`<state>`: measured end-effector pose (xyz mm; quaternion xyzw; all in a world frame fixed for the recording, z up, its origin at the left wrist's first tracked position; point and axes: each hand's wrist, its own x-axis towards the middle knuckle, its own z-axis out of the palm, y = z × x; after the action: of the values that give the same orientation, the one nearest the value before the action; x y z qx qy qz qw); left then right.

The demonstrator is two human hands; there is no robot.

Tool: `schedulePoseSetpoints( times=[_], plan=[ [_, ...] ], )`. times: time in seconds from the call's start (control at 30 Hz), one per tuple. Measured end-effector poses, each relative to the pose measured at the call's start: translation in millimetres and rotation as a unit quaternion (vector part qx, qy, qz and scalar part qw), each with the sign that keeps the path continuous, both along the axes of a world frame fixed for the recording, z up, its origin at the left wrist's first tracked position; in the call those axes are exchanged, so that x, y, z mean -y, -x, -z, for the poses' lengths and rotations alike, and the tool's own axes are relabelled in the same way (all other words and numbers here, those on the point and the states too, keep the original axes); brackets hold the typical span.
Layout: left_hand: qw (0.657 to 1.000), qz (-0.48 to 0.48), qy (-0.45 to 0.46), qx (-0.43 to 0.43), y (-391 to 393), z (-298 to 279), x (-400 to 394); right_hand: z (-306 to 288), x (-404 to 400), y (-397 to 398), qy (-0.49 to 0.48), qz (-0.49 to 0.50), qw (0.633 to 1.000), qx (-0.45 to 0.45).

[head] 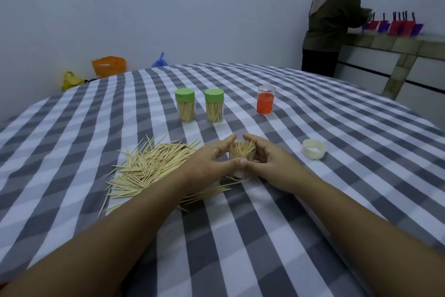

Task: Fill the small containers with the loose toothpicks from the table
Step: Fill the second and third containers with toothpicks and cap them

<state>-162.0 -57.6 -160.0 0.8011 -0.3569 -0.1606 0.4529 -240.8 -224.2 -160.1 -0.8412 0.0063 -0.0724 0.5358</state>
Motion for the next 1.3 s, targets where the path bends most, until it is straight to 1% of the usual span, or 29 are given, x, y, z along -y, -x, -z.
schedulePoseSetpoints(
  times=[0.07, 0.2, 0.3, 0.37, 0.47, 0.63, 0.77, 0.87, 0.93, 1.07, 1.23, 1.3],
  plan=[
    [1.0, 0.0, -0.014, 0.001, 1.9, -0.4, -4.2, 1.9, -1.2, -1.0, -0.006, 0.008, 1.0, 0.008],
    [0.988, 0.021, -0.132, 0.073, 5.1, -7.2, -13.6, 6.9, -1.8, -3.8, -0.017, 0.021, 1.0, 0.012],
    [0.964, 0.026, -0.212, 0.16, 6.8, -8.9, -18.4, 9.7, -1.2, -4.4, -0.019, 0.027, 0.999, 0.017],
    [0.947, 0.018, -0.244, 0.21, 4.0, -9.6, -20.1, 9.8, -1.8, -3.7, -0.016, 0.031, 0.999, 0.018],
    [0.935, 0.022, -0.249, 0.251, -1.4, -11.1, -22.3, 9.7, -3.4, -2.7, -0.013, 0.035, 0.999, 0.015],
    [0.926, -0.001, -0.266, 0.268, -8.5, -12.9, -33.3, 12.9, -9.3, -3.9, -0.034, 0.029, 0.999, 0.018],
    [0.938, -0.066, -0.225, 0.256, -15.4, -7.3, -49.6, 13.2, -15.1, -4.7, -0.03, 0.024, 0.999, 0.023],
    [0.954, -0.097, -0.175, 0.222, -15.9, -5.5, -53.6, 12.3, -17.2, -3.6, -0.017, 0.026, 0.999, 0.02],
    [0.953, -0.095, -0.174, 0.229, -17.9, -4.6, -53.0, 11.7, -17.9, -3.3, -0.011, 0.027, 0.999, 0.023],
    [0.934, -0.079, -0.249, 0.243, -23.0, 1.4, -50.9, 12.5, -17.6, -4.5, -0.01, 0.032, 0.999, 0.024],
    [0.935, -0.072, -0.224, 0.266, -22.2, 1.0, -51.9, 12.4, -18.0, -3.6, -0.005, 0.032, 0.999, 0.026],
    [0.944, -0.064, -0.199, 0.256, -20.2, 0.3, -53.2, 11.3, -18.9, -2.6, -0.005, 0.03, 0.999, 0.026]
  ],
)
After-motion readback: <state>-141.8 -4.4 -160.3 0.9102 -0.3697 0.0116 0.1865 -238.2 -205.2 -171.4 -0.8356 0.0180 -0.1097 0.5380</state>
